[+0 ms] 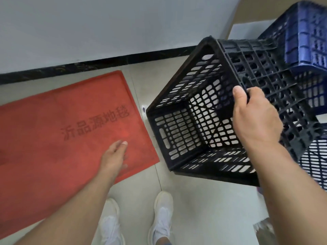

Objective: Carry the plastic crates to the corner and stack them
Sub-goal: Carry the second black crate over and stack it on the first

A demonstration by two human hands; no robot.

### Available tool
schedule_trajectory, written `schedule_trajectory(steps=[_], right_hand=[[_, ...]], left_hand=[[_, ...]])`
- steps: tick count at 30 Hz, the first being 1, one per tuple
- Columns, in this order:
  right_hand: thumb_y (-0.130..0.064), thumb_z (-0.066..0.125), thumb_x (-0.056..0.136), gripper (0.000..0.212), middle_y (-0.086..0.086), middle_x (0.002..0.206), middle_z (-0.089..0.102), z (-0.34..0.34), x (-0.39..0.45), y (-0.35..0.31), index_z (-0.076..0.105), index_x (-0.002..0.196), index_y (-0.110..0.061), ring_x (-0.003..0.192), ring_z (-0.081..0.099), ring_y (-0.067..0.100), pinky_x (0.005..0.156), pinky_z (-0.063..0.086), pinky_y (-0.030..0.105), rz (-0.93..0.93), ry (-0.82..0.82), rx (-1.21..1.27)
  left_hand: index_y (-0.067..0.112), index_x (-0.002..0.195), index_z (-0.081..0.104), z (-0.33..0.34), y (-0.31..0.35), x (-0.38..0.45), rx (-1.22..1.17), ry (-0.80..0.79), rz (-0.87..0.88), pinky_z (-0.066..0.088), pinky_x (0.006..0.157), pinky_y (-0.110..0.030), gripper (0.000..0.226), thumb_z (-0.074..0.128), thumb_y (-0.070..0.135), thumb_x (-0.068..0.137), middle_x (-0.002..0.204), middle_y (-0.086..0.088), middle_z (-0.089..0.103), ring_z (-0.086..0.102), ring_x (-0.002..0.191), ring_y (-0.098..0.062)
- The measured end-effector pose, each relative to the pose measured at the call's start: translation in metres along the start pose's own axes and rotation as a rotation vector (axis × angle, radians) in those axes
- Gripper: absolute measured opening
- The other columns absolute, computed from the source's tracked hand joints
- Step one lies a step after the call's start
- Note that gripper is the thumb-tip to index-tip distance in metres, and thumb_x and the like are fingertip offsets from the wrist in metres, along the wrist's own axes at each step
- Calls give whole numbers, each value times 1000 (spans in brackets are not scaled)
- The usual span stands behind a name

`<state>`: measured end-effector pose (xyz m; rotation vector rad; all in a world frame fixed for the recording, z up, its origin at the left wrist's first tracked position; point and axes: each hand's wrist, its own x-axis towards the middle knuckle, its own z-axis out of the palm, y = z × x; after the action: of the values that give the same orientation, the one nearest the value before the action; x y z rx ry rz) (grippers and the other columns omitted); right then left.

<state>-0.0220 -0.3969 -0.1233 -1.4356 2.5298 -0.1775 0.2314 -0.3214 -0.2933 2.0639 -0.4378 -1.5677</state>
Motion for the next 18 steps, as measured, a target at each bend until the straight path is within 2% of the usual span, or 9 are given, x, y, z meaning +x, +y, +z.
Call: schedule_trajectory(steps=[3,5,7,9,10,13,15,17,18], right_hand=[[-55,28,96,49,8,95,57,-11,-2,-16,55,104,-15,99,53,34,77,34,40,-16,-46,114],[-55,34,95,48,1,80,56,-17,-2,-25,59,91,-14,82,55,27,76,41,40,-12,-84,271],[-54,41,93,46,-1,71,56,-20,0,-31,63,84,-15,61,55,15,64,49,33,37,-132,467],[-55,44,91,44,-2,66,53,-20,-2,-39,65,82,-18,40,49,5,45,38,22,112,-214,595],[-56,45,90,44,-2,65,52,-17,-4,-44,65,80,-19,35,44,6,44,32,22,135,-256,641],[-54,46,90,41,-2,60,44,1,-12,-62,62,75,-20,44,33,12,45,23,25,136,-348,728],[-55,46,90,42,-4,55,43,13,-19,-76,63,75,-20,45,32,13,45,24,25,109,-385,725],[-57,46,88,43,-7,52,45,25,-25,-90,65,76,-20,45,33,13,46,27,26,106,-407,721],[-58,45,88,43,-7,53,46,32,-28,-96,65,77,-21,45,35,14,46,29,26,106,-419,716]], left_hand=[[15,140,43,-15,-1,10,56,30,11,49,84,-35,47,47,31,96,139,-9,51,53,122,-29],[16,144,36,-29,2,17,94,55,17,38,107,-42,54,46,37,95,147,-10,44,46,130,-29],[14,148,28,-48,1,30,125,119,-19,27,113,-40,62,45,41,95,153,-11,34,36,138,-30],[11,148,28,-74,-9,45,37,208,-74,31,111,-44,71,48,49,91,150,-18,38,40,134,-36],[11,145,33,-89,-15,53,-22,243,-99,37,107,-49,78,52,56,85,144,-20,45,47,128,-38],[8,138,44,-146,-32,72,-123,313,-228,45,98,-51,93,62,68,69,133,-18,56,55,117,-39],[0,130,51,-179,-27,67,-218,298,-240,50,87,-37,65,58,48,86,124,-21,60,57,111,-39],[1,120,55,-209,-33,70,-252,310,-206,51,63,-29,40,53,30,93,97,-18,63,59,83,-35],[2,121,54,-223,-38,71,-253,342,-192,49,59,-31,37,51,27,94,89,-15,61,56,73,-31]])
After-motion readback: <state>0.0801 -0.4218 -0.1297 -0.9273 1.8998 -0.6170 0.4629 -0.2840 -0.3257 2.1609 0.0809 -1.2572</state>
